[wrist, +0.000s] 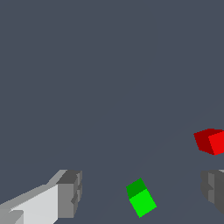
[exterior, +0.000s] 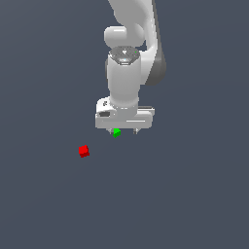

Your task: Stack the red cube on top of the green cube.

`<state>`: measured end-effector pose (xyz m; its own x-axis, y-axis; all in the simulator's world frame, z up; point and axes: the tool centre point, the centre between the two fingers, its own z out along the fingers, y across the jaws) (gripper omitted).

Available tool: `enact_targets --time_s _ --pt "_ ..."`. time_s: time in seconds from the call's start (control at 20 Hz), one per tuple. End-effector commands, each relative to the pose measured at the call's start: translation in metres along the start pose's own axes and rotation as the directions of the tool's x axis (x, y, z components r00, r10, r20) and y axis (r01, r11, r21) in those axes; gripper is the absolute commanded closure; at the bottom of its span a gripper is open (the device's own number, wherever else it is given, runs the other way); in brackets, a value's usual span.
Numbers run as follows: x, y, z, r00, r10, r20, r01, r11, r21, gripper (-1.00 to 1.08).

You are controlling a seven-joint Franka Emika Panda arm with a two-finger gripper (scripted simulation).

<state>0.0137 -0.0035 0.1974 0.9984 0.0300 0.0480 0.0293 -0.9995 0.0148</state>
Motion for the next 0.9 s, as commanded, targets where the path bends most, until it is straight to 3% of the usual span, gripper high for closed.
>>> enact_targets --time_s 0.0,0.45,0.85 --pt "0.0 0.0 0.0 1.0 0.0 0.0 0.0 1.0 0.0 -0.92" --pt "-0.004 0.015 0.01 1.0 -0.024 0.003 0.024 1.0 0.002 -0.92" --pt "-0.012 0.055 0.035 0.996 -0.086 0.012 0.086 0.996 0.007 -0.92"
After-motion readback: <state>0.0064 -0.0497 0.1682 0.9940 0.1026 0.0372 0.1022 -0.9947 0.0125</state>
